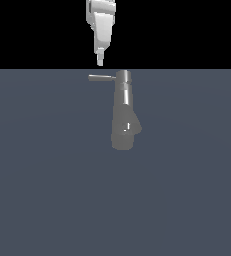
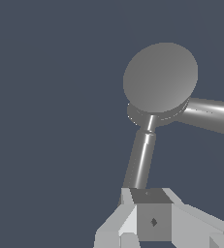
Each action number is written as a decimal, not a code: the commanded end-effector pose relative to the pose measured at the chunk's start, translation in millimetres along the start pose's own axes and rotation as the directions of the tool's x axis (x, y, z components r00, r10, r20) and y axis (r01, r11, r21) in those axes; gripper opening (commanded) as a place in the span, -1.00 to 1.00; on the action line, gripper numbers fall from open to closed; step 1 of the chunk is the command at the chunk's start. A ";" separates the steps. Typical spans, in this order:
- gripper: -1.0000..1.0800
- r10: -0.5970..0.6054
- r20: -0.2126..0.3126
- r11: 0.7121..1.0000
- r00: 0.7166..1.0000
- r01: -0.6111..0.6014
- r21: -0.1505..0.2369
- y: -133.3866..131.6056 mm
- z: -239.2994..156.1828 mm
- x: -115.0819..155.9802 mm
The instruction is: Turn on the faucet by rotating a designated handle.
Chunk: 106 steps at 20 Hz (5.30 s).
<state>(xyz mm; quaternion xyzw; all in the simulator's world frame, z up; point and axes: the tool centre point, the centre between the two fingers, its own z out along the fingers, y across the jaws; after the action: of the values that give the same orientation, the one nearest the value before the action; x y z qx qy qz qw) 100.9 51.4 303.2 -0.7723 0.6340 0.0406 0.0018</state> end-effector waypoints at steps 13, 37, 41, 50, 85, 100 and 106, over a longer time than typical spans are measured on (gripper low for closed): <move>-1.00 0.193 -0.047 0.981 0.980 -0.193 -0.001 -40.9 62.7 -11.3; -1.00 0.200 -0.049 0.980 0.978 -0.201 -0.001 -5.6 50.6 -21.3; -1.00 0.201 -0.049 0.980 0.978 -0.201 -0.001 4.5 46.2 -23.6; -1.00 0.201 -0.049 0.980 0.978 -0.201 0.000 28.0 36.1 -29.3; -1.00 0.196 -0.049 0.981 0.979 -0.196 0.002 109.8 3.8 44.4; -1.00 0.167 -0.045 0.986 0.985 -0.167 0.000 110.4 3.6 90.5; -1.00 0.176 -0.046 0.984 0.983 -0.176 0.000 102.3 8.2 112.5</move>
<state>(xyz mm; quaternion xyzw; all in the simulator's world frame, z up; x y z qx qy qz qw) 18.7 -64.6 299.7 -0.7195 0.6939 0.0235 -0.0154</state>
